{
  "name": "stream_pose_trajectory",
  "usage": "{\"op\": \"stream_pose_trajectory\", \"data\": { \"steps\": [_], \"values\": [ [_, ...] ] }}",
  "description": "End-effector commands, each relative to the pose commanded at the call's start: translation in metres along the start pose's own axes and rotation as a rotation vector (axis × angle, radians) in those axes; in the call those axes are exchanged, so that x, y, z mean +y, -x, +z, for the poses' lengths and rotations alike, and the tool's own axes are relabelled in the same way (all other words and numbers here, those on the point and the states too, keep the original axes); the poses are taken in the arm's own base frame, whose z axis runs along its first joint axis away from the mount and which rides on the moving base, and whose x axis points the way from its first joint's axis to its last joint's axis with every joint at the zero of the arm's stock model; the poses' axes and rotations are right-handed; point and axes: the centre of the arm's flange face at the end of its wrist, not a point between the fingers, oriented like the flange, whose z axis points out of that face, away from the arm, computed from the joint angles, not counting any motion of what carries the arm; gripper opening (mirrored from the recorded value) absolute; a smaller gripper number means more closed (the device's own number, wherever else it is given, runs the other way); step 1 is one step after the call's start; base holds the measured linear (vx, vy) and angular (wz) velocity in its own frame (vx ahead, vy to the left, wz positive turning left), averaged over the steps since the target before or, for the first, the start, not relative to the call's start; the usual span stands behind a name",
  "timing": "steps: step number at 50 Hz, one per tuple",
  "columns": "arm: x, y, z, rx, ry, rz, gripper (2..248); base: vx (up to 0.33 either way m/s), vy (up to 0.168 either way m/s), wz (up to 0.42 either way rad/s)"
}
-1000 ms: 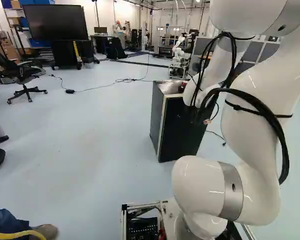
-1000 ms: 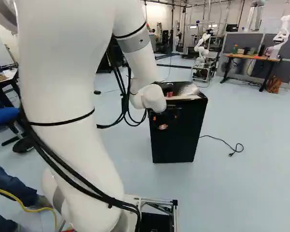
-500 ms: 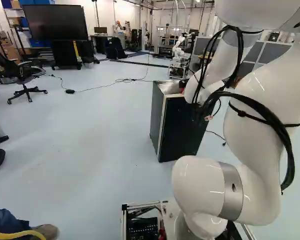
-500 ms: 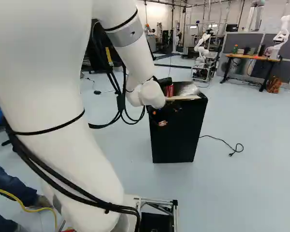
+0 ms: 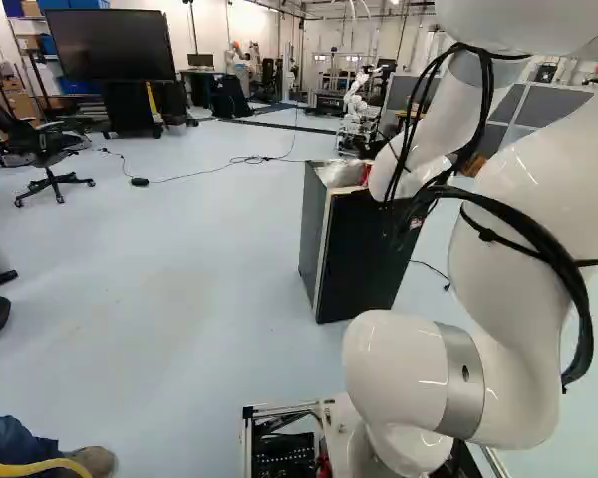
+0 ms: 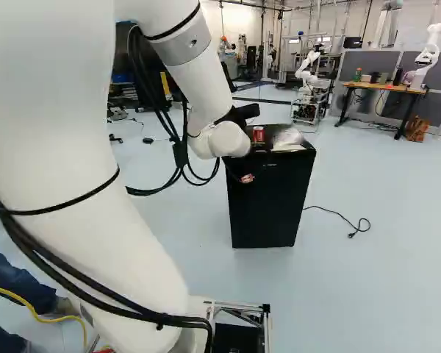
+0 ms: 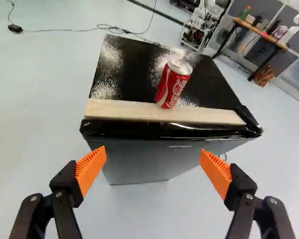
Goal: Grab a drink from the fridge
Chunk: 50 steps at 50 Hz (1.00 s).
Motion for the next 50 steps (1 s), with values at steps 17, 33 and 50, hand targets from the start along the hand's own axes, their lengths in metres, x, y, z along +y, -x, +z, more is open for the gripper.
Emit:
{"op": "stream_pose_trajectory", "data": {
  "steps": [17, 33, 50],
  "values": [
    [0.0, -0.012, 0.0, 0.133, 0.0, 0.0, 247, 0.0, 0.0, 0.0],
    [-0.002, -0.011, 0.007, 0.222, -0.003, 0.019, 247, 0.0, 0.0, 0.0],
    [0.0, -0.007, 0.021, 0.283, 0.027, 0.08, 247, 0.0, 0.0, 0.0]
  ]
}}
